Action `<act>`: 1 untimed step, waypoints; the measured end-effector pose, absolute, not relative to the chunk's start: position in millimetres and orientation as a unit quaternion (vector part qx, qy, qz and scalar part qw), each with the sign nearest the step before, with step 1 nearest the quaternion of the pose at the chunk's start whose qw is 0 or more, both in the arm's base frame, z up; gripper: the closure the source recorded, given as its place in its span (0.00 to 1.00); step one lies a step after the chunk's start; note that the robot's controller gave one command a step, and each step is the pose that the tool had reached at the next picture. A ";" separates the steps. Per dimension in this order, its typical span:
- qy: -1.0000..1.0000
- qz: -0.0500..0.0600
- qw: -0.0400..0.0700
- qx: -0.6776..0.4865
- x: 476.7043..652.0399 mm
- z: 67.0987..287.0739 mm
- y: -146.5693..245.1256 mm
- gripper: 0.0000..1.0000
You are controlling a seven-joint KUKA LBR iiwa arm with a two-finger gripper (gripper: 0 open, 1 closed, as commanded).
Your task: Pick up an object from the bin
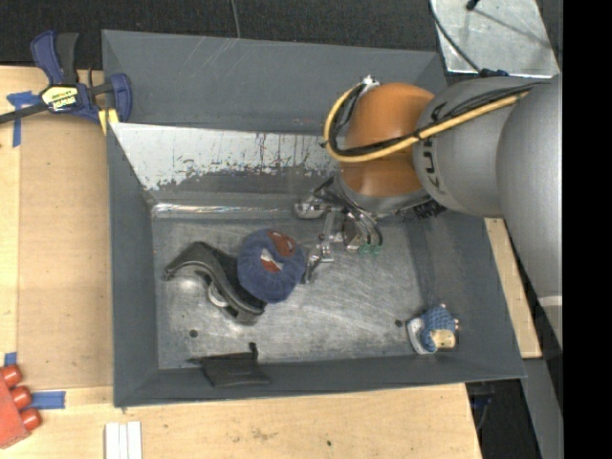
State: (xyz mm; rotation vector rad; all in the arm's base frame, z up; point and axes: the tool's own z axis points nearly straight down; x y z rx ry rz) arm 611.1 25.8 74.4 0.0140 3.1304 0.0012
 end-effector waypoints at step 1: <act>1.000 0.001 0.000 0.030 570.5 104.1 98.9 0.00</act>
Offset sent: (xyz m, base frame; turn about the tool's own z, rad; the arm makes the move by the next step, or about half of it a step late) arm -0.0400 0.0693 0.0277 0.0580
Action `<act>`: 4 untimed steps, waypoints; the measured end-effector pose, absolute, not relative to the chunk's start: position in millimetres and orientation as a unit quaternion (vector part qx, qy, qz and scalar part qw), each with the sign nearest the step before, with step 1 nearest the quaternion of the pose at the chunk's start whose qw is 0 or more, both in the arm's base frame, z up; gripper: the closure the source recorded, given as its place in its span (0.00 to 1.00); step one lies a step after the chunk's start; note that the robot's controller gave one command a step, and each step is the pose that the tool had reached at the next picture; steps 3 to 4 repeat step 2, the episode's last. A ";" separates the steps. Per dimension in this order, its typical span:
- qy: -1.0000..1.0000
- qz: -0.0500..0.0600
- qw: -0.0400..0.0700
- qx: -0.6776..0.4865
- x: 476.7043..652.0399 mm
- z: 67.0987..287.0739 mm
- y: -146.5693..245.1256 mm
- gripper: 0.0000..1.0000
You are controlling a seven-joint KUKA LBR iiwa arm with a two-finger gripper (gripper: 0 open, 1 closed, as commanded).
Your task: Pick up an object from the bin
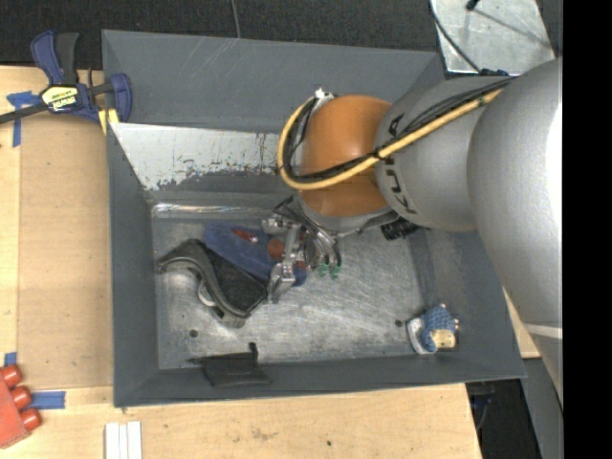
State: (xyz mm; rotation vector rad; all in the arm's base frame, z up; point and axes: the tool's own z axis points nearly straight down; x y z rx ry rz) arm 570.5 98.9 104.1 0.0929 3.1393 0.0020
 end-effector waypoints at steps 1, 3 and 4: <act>0.999 0.000 0.004 0.033 573.6 105.7 94.4 1.00; 0.997 0.000 0.005 -0.075 542.7 225.7 68.9 1.00; 0.997 0.000 0.005 -0.075 542.7 225.7 68.9 1.00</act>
Offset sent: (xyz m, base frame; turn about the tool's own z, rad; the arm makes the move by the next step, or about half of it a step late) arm 0.0000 0.0000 0.0000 0.0000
